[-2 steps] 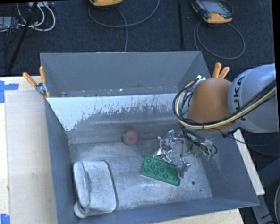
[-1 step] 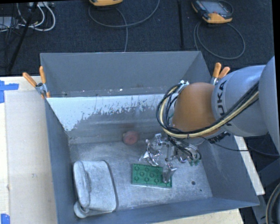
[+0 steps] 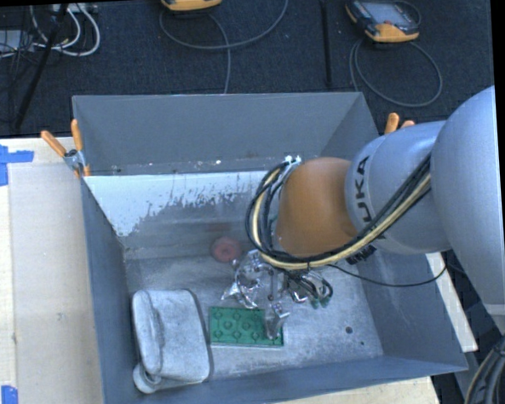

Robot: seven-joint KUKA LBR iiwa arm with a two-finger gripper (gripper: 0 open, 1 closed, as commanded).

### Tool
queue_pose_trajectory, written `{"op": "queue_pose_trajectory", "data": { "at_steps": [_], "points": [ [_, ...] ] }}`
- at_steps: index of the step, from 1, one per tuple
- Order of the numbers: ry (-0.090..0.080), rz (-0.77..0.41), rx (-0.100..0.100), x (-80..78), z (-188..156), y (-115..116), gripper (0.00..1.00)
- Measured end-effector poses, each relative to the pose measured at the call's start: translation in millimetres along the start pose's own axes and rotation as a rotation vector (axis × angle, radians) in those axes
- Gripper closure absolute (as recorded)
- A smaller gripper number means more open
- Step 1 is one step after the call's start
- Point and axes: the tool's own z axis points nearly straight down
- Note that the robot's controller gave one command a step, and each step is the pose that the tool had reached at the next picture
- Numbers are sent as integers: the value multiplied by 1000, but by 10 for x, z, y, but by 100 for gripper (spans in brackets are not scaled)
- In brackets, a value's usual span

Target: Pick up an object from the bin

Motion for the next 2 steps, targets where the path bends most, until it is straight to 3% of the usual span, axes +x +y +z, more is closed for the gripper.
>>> {"op": "queue_pose_trajectory", "data": {
  "at_steps": [1,2],
  "points": [
    [-1,1,0,-5,-14,-13,100],
    [9,-299,-4,1,-1278,-572,100]
  ]
}}
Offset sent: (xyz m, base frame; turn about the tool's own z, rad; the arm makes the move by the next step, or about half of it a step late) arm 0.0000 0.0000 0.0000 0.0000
